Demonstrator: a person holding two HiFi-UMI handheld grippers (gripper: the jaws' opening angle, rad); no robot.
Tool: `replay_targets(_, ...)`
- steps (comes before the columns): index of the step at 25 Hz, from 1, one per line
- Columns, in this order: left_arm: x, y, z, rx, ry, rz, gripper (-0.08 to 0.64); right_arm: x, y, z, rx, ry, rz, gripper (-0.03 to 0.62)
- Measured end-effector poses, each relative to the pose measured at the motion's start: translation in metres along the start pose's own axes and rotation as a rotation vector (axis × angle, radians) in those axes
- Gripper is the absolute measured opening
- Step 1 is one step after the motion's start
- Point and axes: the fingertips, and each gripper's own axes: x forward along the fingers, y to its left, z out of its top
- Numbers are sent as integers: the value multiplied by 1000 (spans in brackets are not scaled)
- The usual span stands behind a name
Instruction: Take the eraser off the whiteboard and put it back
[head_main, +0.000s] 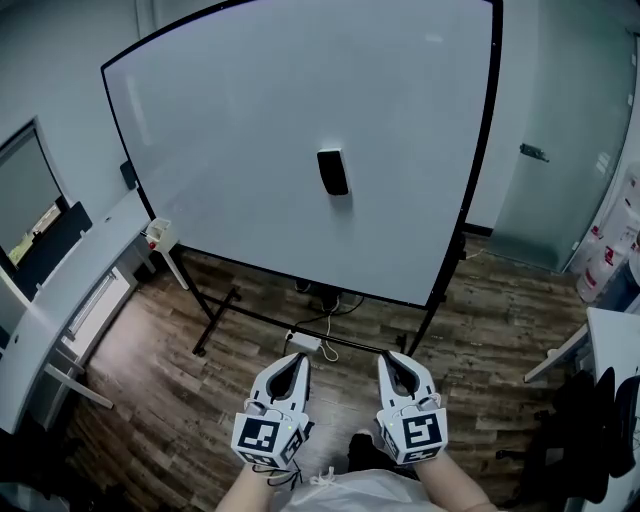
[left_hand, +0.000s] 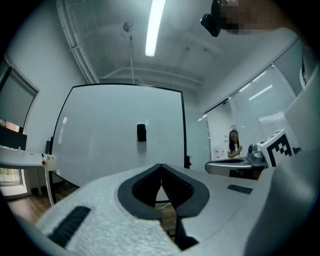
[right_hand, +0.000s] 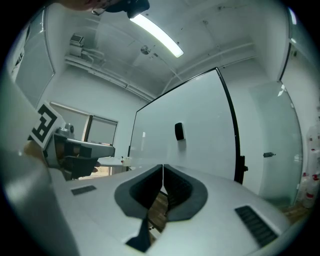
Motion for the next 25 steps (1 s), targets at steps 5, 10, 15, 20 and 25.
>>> replay_targets(5, 67, 18, 12, 3, -15, 20, 15, 56, -44, 11, 13, -27, 12, 28)
replay_targets(10, 138, 25, 26, 16, -26, 27, 15, 106, -87, 22, -6, -34, 29, 28)
replay_targets(15, 185, 29, 23, 8, -28, 7, 15, 140, -117, 24, -50, -20, 7, 28)
replay_targets(20, 214, 41, 22, -3, -49, -37, 15, 160, -134, 19, -48, 1, -69, 28)
replay_targets(25, 240, 55, 37, 1, -78, -112, 17, 179, -138, 20, -61, 15, -144, 28)
